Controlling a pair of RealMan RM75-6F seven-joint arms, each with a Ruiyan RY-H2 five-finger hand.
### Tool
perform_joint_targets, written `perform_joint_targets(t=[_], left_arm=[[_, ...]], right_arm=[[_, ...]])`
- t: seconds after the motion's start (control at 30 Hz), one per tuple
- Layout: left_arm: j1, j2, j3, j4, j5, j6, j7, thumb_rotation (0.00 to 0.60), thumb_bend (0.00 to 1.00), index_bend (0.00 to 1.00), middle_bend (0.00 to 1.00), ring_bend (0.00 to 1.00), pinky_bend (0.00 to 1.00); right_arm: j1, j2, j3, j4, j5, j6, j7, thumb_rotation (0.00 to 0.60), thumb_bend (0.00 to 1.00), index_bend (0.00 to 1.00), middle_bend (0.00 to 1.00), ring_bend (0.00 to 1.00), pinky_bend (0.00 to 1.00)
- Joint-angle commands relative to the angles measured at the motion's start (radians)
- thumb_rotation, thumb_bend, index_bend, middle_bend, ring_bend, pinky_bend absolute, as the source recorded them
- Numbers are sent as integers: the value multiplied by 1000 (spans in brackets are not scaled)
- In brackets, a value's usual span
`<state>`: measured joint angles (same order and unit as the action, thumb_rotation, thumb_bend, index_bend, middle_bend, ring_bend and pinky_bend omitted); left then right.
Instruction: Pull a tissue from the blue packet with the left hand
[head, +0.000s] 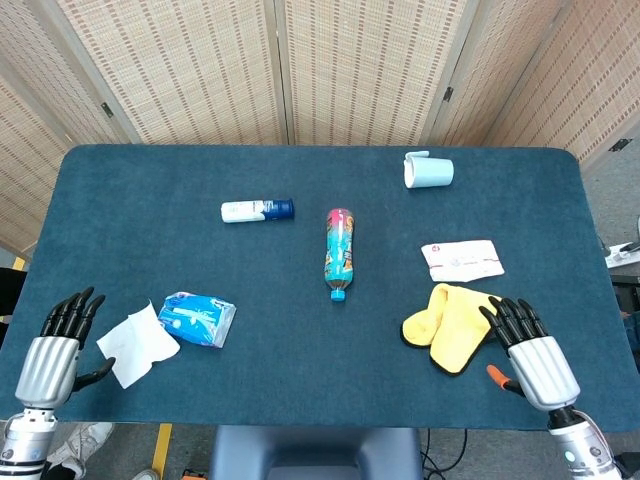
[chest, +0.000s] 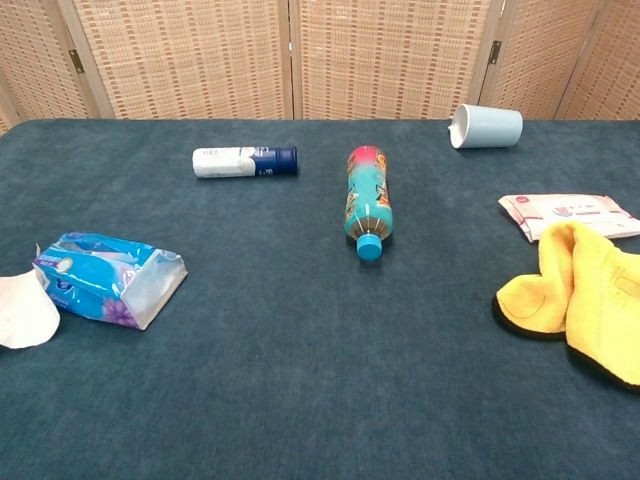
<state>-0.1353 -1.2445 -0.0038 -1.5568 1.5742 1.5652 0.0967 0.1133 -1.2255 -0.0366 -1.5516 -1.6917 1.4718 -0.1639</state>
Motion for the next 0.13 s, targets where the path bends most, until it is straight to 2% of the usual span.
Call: perform_joint_targets(t=[0.03,0.13], left_arm=[[10,10,5,-10,5,8,3,600,248,0,0,0,128],[16,15,3,-14,10,17,6,600,248,0,0,0,127]], right_arm=[[-1,-1,-2,0,-3,1,-2,600,139,0,0,0,54],[-1,-3,-5,3,-4,-3,-7,600,139,0,0,0,55]])
